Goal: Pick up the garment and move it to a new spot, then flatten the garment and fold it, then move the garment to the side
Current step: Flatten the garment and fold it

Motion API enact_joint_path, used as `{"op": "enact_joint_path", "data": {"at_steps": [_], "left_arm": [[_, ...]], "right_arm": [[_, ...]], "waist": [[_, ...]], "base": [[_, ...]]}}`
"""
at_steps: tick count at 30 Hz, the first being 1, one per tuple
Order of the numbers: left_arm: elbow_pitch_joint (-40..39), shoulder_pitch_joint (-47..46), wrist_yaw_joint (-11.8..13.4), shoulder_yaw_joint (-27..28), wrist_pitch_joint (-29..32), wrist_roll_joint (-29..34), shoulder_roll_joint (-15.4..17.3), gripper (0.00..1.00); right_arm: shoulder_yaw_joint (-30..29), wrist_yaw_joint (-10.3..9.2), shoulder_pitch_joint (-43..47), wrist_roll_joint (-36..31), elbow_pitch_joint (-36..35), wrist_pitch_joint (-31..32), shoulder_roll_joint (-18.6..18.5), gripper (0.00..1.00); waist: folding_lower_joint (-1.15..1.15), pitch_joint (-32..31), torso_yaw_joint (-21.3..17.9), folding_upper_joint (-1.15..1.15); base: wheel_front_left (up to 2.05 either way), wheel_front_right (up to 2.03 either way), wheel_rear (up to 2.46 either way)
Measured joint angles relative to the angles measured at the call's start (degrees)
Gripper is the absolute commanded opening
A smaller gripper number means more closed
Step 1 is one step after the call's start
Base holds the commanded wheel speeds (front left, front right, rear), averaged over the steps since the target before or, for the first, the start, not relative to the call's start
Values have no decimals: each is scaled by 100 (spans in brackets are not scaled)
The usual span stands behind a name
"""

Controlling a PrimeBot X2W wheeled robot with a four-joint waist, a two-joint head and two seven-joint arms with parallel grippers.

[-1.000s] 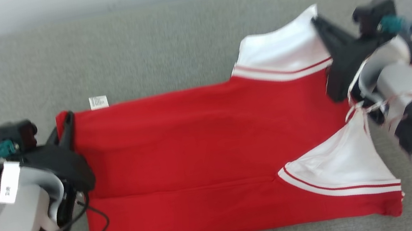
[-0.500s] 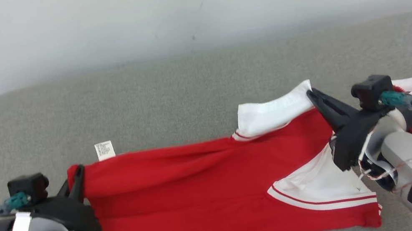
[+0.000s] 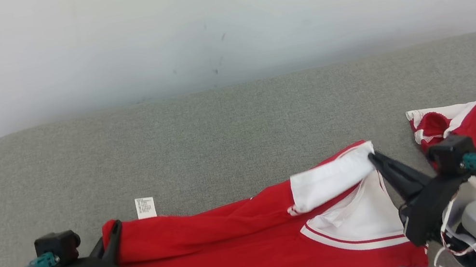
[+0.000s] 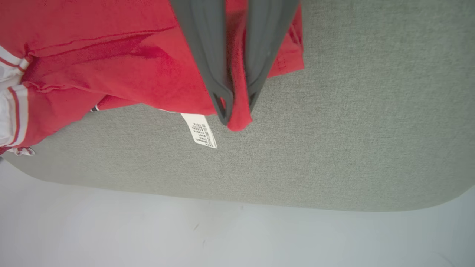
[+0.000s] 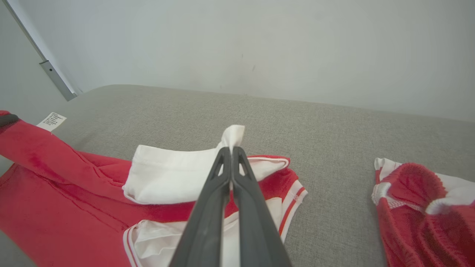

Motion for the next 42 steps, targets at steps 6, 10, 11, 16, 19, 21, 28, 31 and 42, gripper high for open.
{"op": "enact_joint_path", "data": {"at_steps": [6, 10, 11, 16, 19, 21, 28, 31, 42], "left_arm": [[-111, 269, 0, 55, 0, 0, -14, 0], [-168, 421, 1, 85, 0, 0, -34, 0], [-179, 450, 2, 86, 0, 0, -44, 0], [-200, 583, 23, 114, 0, 1, -52, 0], [-198, 643, 53, 138, 0, 1, -76, 0], [-188, 665, 53, 142, 0, 1, -92, 4], [-165, 668, 112, 207, 0, 25, -112, 100], [-147, 671, 120, 219, 0, 46, -130, 100], [-486, 1171, 348, 411, -1, 103, -94, 100]], "right_arm": [[140, 0, 405, 310, -347, -1, -197, 0], [278, 0, 636, 396, -455, 5, -314, 0], [339, 0, 677, 404, -461, 11, -339, 0], [419, 0, 740, 410, -439, 120, -377, 0], [461, 0, 756, 409, -355, 199, -386, 0], [515, 0, 761, 396, -282, 265, -388, 0], [606, 0, 784, 338, -62, 480, -403, 41], [594, 0, 793, 400, 38, 516, -394, 100], [244, 0, 1254, 818, -296, 282, -490, 100]], "waist": [[1, -41, 32, 0], [1, -40, 65, 0], [1, -36, 74, 0], [1, -15, 92, 0], [1, 1, 98, 1], [1, 7, 104, 1], [1, 14, 137, 1], [1, -12, 157, 1], [1, -283, 259, 1]], "base": [[0, 0, 0], [0, 0, 0], [0, 0, 0], [0, 0, 0], [0, 0, 0], [0, 0, 0], [0, 0, 0], [0, 0, 0], [0, 0, 0]]}}
